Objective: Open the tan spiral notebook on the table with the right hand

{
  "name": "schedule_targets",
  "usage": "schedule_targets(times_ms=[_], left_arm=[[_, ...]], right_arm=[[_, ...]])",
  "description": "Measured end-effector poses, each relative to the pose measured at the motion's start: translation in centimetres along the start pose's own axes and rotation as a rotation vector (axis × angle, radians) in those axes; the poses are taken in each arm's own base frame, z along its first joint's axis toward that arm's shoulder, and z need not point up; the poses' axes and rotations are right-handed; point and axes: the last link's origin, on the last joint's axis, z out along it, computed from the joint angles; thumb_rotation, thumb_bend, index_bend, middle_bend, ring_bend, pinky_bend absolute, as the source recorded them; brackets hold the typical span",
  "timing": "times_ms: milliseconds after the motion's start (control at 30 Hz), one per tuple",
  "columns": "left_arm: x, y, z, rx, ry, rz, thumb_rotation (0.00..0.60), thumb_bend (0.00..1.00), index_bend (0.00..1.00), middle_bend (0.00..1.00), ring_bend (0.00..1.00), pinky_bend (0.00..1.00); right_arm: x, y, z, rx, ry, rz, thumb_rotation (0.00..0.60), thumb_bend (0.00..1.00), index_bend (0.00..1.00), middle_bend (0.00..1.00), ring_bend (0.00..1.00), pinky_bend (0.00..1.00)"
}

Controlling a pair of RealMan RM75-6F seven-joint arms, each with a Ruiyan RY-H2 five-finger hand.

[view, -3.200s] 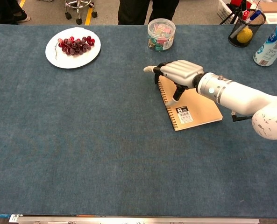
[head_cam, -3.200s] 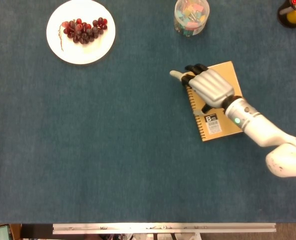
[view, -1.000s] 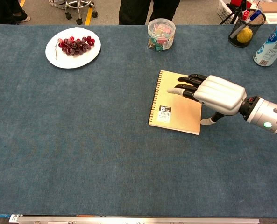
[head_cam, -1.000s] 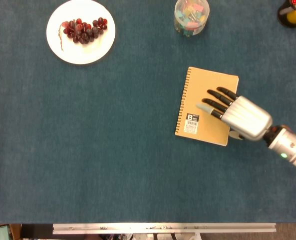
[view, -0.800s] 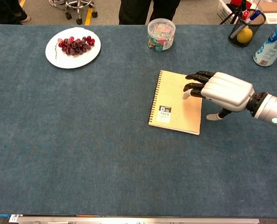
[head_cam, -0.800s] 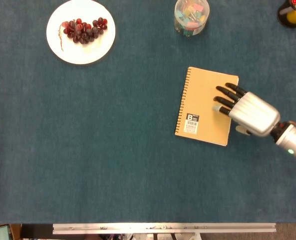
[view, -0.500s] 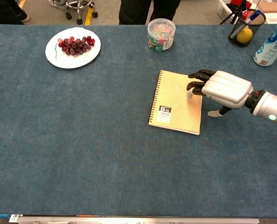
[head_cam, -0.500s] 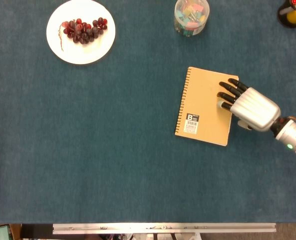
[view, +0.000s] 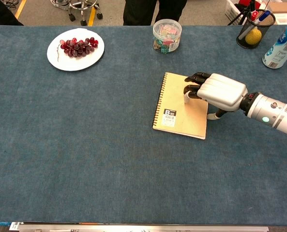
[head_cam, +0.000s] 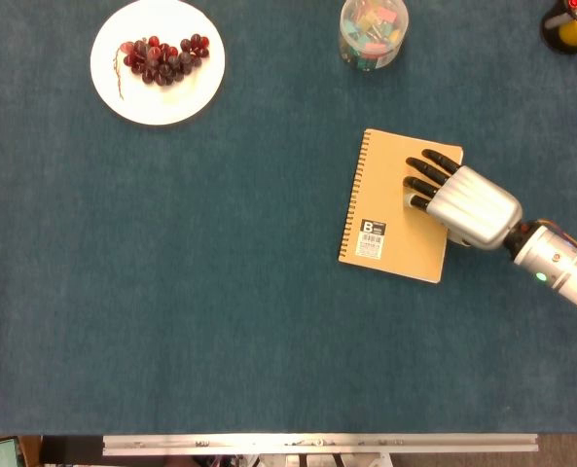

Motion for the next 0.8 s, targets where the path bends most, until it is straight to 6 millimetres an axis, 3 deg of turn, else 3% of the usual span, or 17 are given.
schedule_targets(times_ms=[167,800], left_arm=[[0.04,-0.05,-0.02,-0.001,0.002,-0.001,0.600,0.41,0.14,0.11,0.10,0.14],[0.23,-0.15,-0.14,0.005,-0.003,-0.001,0.600,0.41,0.14,0.11,0.10,0.14]], right_arm=[[0.07,-0.02,0.14,0.000,0.006,0.008,0.600,0.19,0.39,0.29,0.11,0.13],[0.44,-0.27,0.20,0.018,0.023,0.018,0.600,0.21,0.41,0.30,0.12,0.13]])
